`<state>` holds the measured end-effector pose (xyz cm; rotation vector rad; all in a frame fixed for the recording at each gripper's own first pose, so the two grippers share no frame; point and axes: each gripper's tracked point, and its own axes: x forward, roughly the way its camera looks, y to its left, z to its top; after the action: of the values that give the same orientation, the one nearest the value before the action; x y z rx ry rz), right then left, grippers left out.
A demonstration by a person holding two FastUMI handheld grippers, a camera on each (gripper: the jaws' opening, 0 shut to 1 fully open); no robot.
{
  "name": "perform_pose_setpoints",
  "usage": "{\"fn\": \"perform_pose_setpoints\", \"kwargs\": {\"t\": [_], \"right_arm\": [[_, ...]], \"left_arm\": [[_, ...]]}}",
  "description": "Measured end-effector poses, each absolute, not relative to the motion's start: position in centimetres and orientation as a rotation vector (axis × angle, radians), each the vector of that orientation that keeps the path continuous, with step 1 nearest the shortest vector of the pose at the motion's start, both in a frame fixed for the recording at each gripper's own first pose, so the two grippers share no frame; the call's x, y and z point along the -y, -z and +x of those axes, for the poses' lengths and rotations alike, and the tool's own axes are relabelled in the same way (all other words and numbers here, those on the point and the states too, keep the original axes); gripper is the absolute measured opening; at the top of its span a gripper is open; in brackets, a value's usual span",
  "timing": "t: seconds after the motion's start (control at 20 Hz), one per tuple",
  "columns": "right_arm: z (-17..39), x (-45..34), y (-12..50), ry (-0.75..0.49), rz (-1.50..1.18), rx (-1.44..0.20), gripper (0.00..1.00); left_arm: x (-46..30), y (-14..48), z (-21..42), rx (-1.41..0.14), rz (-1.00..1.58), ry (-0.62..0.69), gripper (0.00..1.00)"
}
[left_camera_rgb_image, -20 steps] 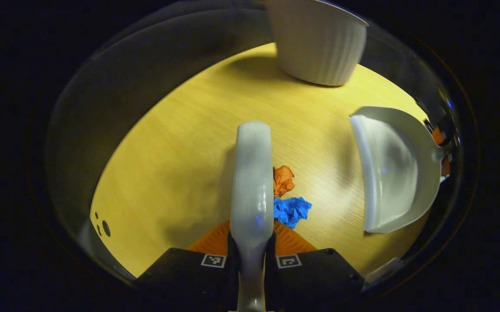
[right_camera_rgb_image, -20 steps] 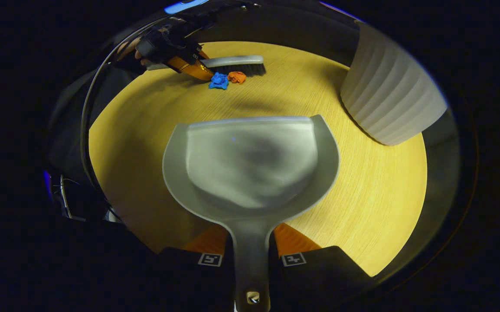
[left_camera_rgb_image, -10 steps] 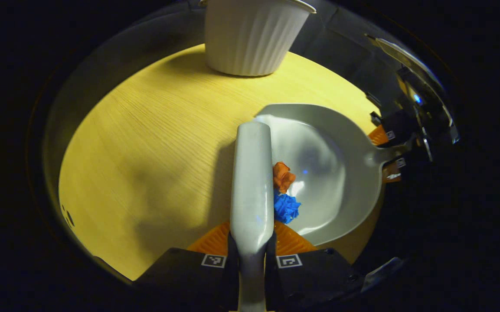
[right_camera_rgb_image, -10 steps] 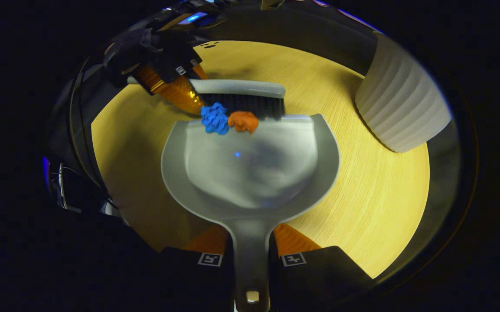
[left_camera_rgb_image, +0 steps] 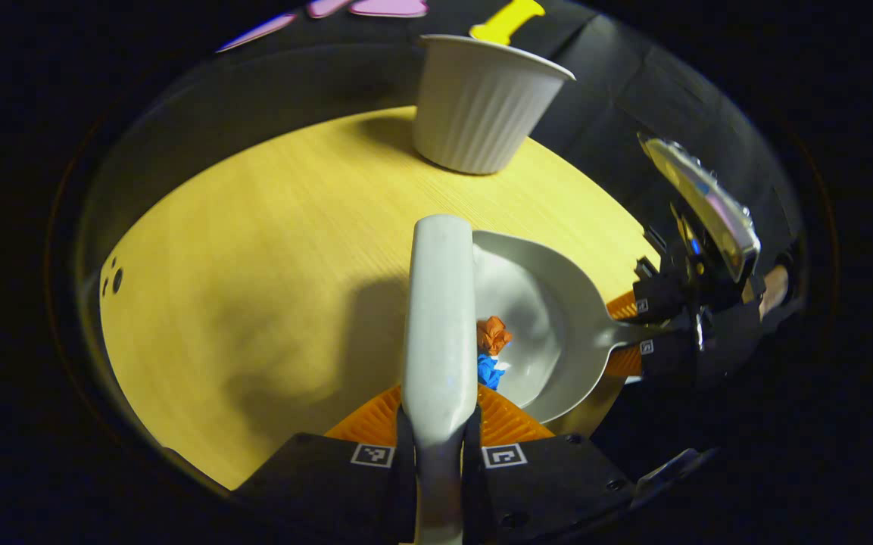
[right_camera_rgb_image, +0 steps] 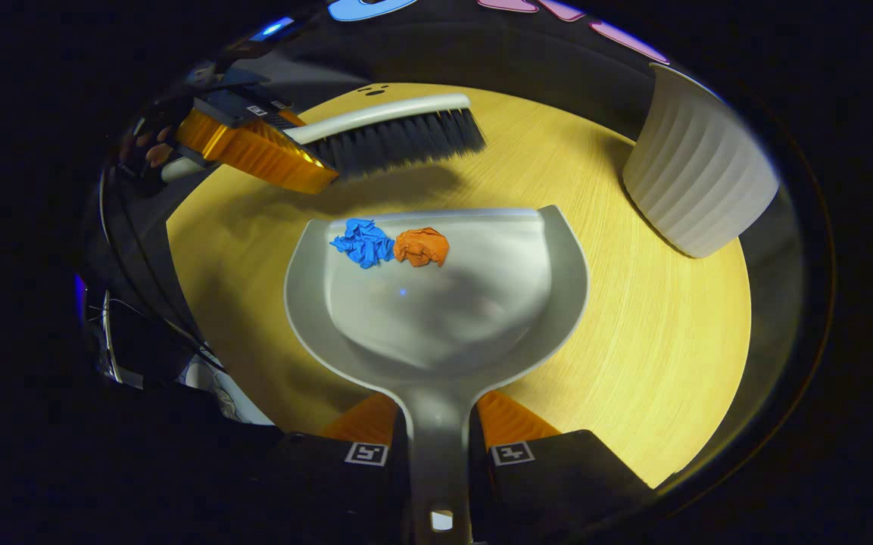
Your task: Pick up the small broom and dustpan from the desktop, sweep the trash into the dustpan with the broom, and then empty the trash into the garbage bin.
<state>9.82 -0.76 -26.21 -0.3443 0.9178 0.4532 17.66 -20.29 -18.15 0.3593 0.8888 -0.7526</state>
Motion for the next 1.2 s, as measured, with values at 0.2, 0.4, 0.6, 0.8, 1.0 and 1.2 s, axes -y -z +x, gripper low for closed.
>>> {"fn": "perform_pose_setpoints", "kwargs": {"t": [0.2,0.4,0.6,0.8,1.0,1.2], "right_arm": [[9.9,1.9,25.9,-0.434,-0.273,-0.911,0.31],[9.1,1.3,25.1,-0.369,-0.208,-0.911,0.31],[9.0,3.6,21.1,-0.263,-0.19,-0.872,0.34],[8.1,4.8,18.9,-0.145,-0.116,-0.857,0.34],[8.4,6.0,16.5,-0.069,-0.017,-0.806,0.31],[10.2,7.4,14.1,-0.025,0.018,-0.745,0.34]], "left_arm": [[13.8,16.3,15.1,-0.824,0.3,0.583,0.28],[9.7,17.7,12.4,-0.809,0.228,0.464,0.28],[7.4,19.4,10.0,-0.816,0.133,0.411,0.28],[7.1,21.3,8.8,-0.828,0.1,0.4,0.28],[6.5,21.9,8.0,-0.834,0.107,0.404,0.27],[5.3,22.0,7.7,-0.84,0.13,0.393,0.27]]}}
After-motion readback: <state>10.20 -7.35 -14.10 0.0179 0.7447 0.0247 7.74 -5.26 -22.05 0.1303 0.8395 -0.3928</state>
